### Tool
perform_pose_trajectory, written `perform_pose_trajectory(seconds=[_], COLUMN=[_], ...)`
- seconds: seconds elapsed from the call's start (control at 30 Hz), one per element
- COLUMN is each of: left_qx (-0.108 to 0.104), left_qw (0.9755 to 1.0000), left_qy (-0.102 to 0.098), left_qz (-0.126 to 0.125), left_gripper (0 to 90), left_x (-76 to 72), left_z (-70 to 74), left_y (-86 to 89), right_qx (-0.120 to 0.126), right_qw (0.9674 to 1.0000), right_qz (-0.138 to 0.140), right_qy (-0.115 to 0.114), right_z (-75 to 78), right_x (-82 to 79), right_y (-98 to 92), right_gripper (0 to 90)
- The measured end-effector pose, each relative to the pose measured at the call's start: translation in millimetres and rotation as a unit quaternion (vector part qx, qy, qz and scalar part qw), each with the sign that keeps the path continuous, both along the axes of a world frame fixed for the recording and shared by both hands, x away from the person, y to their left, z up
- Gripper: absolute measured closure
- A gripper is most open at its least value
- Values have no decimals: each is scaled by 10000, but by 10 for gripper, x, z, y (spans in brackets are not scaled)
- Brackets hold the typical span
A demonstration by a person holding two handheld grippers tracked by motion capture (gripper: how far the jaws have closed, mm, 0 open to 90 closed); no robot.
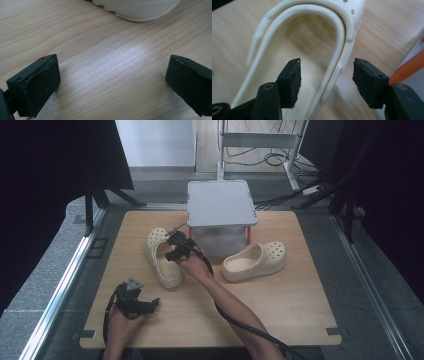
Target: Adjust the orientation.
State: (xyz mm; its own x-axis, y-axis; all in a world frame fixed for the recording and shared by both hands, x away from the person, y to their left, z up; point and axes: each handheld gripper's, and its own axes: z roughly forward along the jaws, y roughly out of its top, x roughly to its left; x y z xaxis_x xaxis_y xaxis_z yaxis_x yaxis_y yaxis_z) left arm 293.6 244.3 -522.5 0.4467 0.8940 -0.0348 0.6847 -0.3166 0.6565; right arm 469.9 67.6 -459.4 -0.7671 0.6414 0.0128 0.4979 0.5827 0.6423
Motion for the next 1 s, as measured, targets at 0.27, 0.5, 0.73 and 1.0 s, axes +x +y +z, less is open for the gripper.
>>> perform_pose_trajectory(seconds=[0.27, 0.5, 0.73, 1.0], left_qx=[1, 6, 2, -7], left_qw=[10000, 10000, 10000, 10000], left_qy=[-1, 1, 0, -3], left_qz=[-8, -17, -10, -11], left_gripper=[0, 0, 0, 0], left_x=[2, 2, 2, 3], left_z=[0, 0, 0, -1], left_y=[-1, 0, -1, -1], right_qx=[-155, -50, -152, -143], right_qw=[9991, 9975, 9980, 9969], right_qz=[-136, -418, -207, 108], right_qy=[364, 568, 575, 766], right_z=[-96, -28, 152, 353], right_x=[145, 106, -28, -220], right_y=[85, 55, -5, -152], right_gripper=[653, 751, 762, 766])
